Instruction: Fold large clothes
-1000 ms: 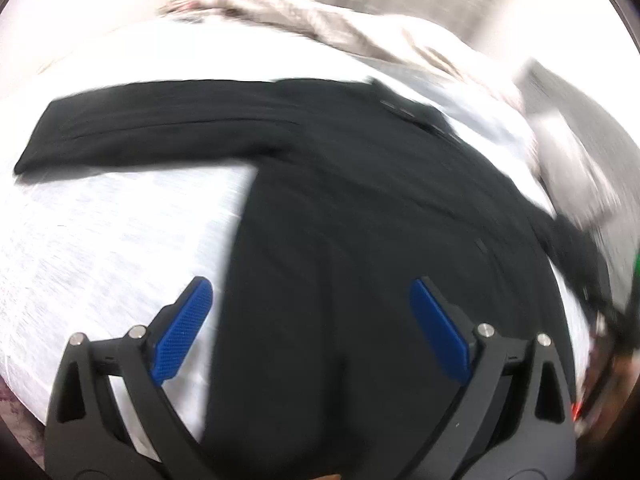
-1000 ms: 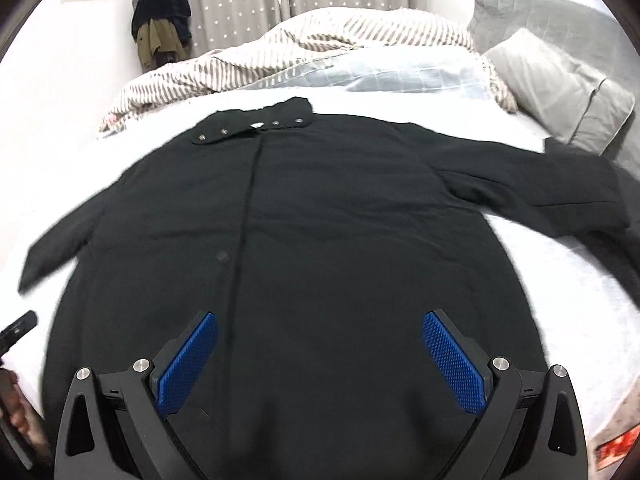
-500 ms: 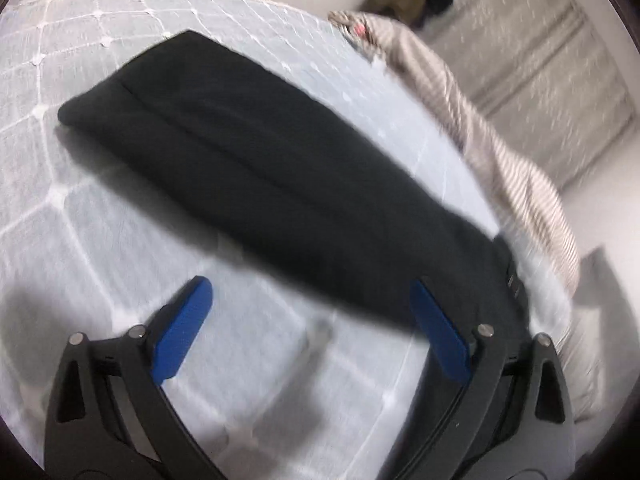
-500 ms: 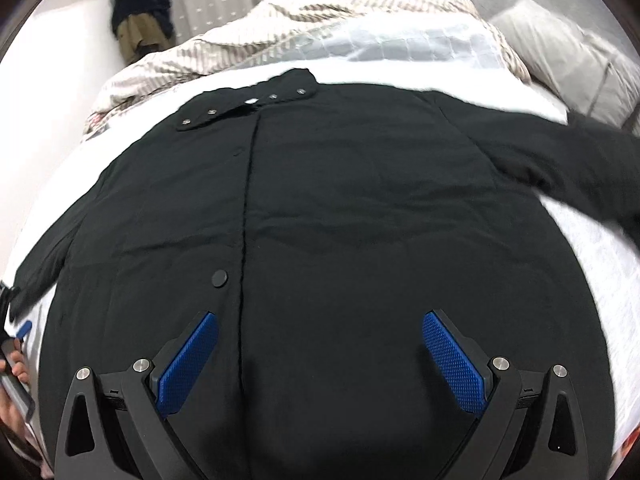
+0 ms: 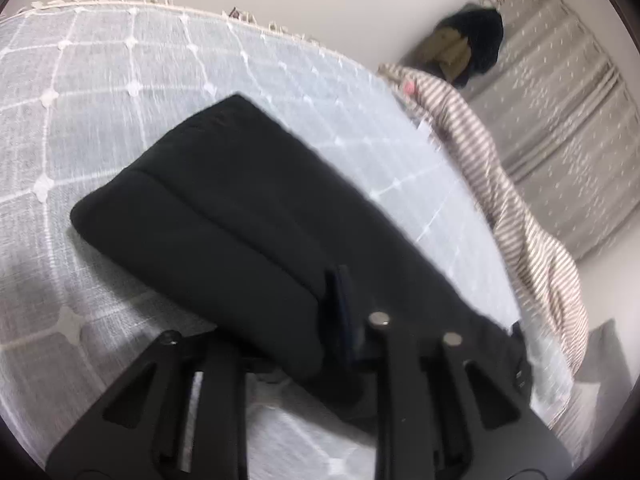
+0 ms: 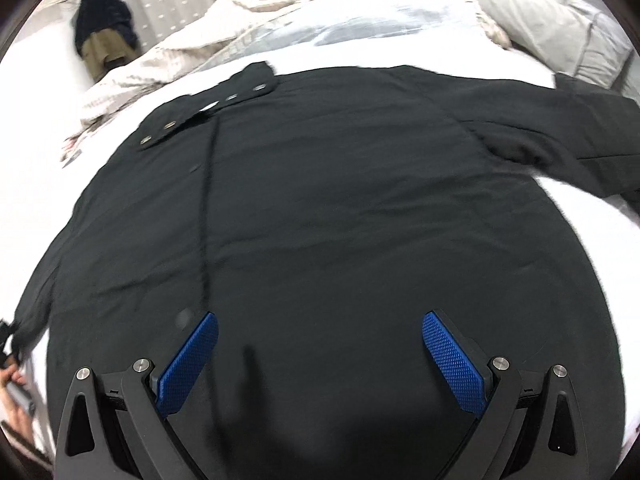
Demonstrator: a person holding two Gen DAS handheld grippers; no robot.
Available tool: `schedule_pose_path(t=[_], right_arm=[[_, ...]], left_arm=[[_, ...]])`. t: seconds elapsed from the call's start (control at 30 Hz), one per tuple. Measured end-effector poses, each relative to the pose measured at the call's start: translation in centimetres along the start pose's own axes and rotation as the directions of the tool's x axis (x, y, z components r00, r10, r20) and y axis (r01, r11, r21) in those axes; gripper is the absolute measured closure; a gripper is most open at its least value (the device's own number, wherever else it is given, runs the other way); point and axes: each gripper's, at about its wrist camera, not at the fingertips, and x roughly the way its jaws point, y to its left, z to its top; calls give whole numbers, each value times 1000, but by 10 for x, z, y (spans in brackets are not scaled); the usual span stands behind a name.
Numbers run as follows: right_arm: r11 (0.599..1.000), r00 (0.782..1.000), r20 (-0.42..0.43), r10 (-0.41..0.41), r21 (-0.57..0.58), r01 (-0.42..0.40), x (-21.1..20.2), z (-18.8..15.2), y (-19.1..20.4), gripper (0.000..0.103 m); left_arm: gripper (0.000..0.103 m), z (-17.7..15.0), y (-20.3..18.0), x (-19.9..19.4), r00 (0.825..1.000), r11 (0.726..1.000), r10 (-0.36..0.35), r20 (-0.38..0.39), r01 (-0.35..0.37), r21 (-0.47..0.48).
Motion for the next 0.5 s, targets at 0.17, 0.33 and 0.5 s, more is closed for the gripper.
schedule_pose_path(t=[0.17, 0.33, 0.5], right_arm=[[997, 1000, -6, -10, 72, 10, 4, 12, -25, 0], [992, 999, -28, 42, 121, -39, 5, 14, -33, 0], [992, 998, -36, 59, 116, -54, 4, 12, -29, 0]], left_arm=[[89, -2, -53, -38, 994, 994, -60, 87, 52, 95], [89, -14, -131, -65, 973, 961, -214, 92, 192, 201], [89, -55, -210, -96, 933, 875, -357, 37, 321, 363]])
